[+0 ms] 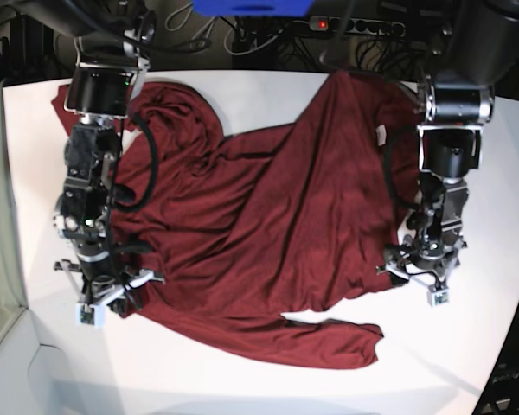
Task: Layout the t-shirt on the table in an organized manner, then fold the t-shirt properly
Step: 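Release the shirt and lower the left gripper onto the shirt body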
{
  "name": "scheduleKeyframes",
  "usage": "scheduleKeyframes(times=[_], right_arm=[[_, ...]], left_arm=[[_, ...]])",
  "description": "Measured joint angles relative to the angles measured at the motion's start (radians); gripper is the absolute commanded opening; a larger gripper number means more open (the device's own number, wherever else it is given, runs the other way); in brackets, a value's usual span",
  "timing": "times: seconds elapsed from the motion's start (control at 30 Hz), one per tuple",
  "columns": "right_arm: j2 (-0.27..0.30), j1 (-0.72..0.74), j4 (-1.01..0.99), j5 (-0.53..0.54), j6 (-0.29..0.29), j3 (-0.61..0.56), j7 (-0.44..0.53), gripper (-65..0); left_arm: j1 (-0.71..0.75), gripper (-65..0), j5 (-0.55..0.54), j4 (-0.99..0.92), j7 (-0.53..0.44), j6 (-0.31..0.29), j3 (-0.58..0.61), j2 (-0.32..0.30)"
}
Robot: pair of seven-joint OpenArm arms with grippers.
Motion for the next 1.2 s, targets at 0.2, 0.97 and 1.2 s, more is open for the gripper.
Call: scheduleKeyframes(times=[0.2,0.97,1.2], right_arm=[[0.0,0.0,0.0,0.0,0.0,0.0,0.0,-65.0],[0.001,0.0,0.0,0.0,0.0,-0.034,0.001,-65.0],[0.001,0.0,0.0,0.0,0.0,-0.034,0.002,-65.0]], left_arm=[[-0.043,-24.6,-0.011,-0.067,-0.089,-0.003,0.174,0.0],[0.066,-29.3,-0.015,0.085,-0.085,-0.007,0.2,0.009],[-0.013,-29.3,-0.014,-0.103,-0.26,-0.005,0.2,0.026]])
